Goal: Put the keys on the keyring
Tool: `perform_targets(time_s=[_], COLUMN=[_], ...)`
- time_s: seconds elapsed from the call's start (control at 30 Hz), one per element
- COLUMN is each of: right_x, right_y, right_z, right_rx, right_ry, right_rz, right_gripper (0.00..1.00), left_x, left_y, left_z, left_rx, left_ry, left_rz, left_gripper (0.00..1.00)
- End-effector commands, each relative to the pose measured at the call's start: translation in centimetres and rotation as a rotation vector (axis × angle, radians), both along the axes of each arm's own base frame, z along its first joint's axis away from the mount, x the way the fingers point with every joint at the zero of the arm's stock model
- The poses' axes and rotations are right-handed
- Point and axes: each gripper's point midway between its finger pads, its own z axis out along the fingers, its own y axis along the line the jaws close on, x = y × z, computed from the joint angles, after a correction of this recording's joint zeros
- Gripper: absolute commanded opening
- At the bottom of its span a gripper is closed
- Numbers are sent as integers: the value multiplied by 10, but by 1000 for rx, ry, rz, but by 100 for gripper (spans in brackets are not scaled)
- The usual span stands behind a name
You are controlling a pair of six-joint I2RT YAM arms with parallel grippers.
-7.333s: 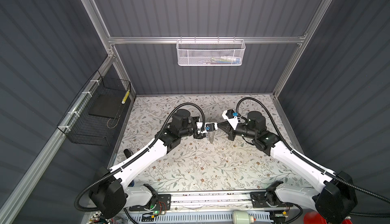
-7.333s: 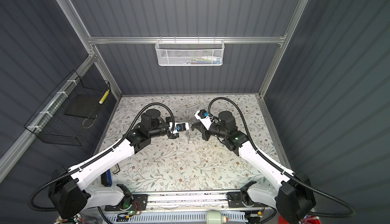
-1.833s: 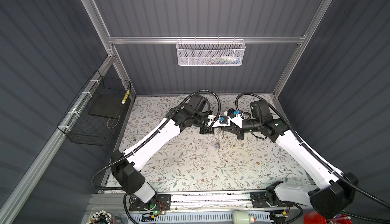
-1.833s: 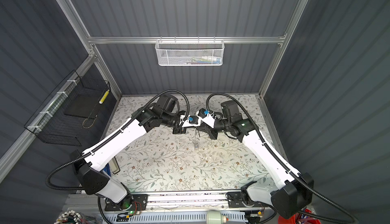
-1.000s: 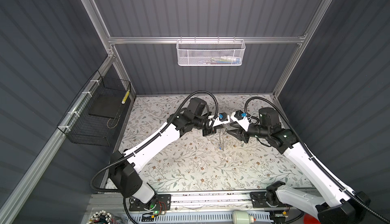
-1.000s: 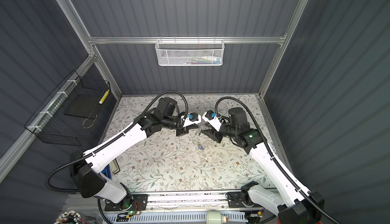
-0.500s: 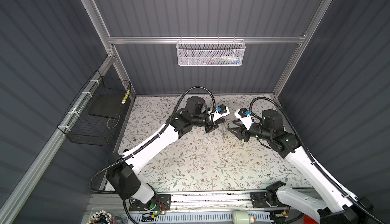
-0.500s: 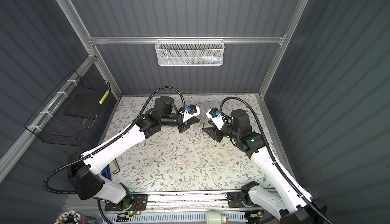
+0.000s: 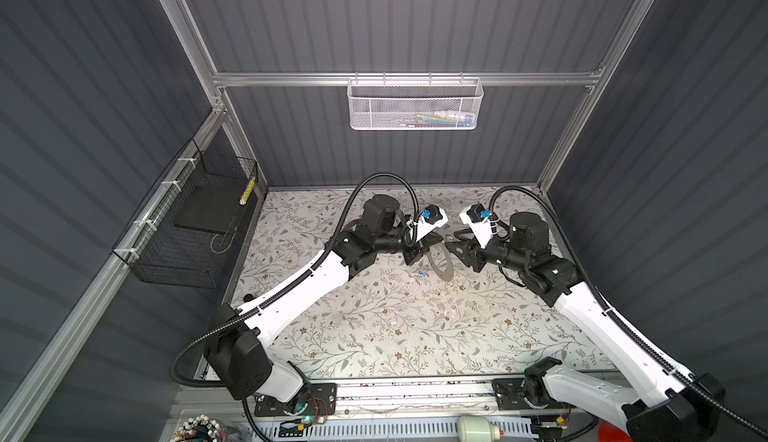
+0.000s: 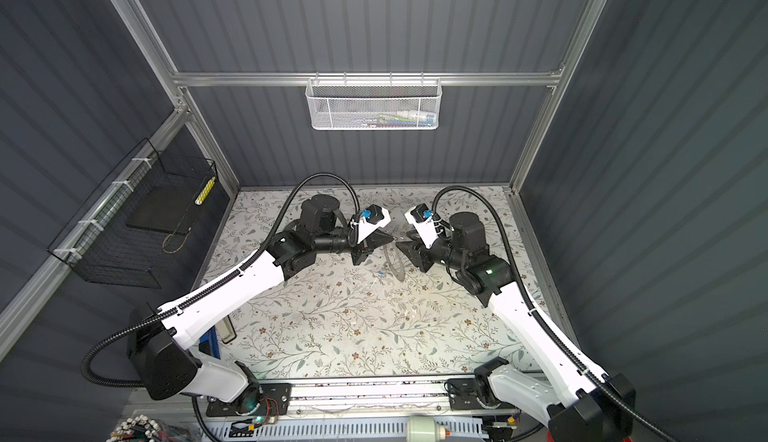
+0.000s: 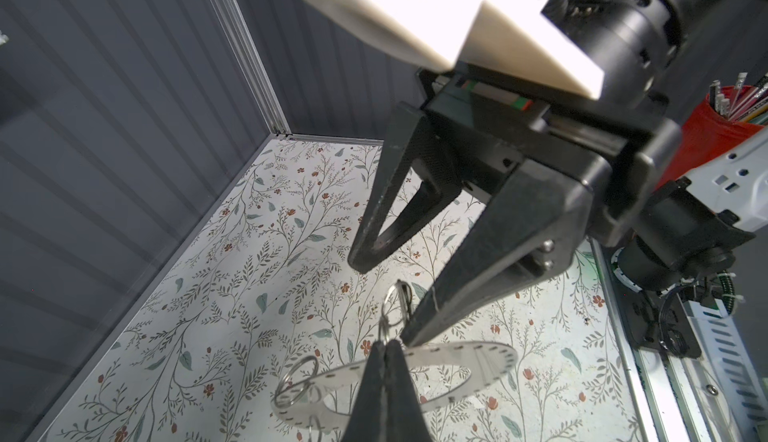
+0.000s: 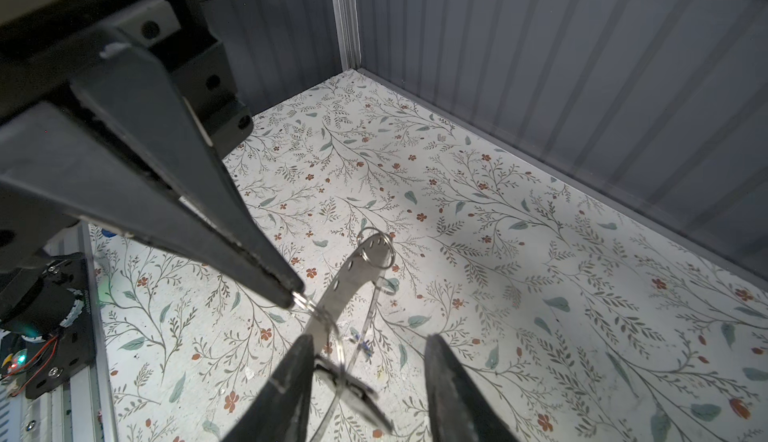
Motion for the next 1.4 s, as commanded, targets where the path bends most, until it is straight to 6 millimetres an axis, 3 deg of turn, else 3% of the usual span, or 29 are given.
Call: perform_targets(time_s=[0.0,0.2,0.4,0.87,1.07,1.23,1.37], right_x=[4,19,22,8,9,8,8], right_y=[5,-2,-13,-9,-1,1,-4], right_z=[11,4,4,0,6,4,-7], right_rx=[6,-19,-42,-81,-43,-47,-91], right_ry=[-16,5,-31,-99,-104,-105,-81], right_rz=[-14,-136,-203,-111,-80,-63,-80], right_gripper=[44,45,44,48,37,17,7], left_x=[-3,1,-1,-5,-6,-4,-1], left_y=[5,5,8,6,3,2,4], left_z=[30,29,28,30,31,31,39], left_rx=[-78,-93,-83,-85,-94,-100,-136], left_ry=[-36,-23,-24,-17,-4,1,-12], left_rz=[18,41,42,15,0,8,17], left_gripper=[0,0,0,0,0,0,0])
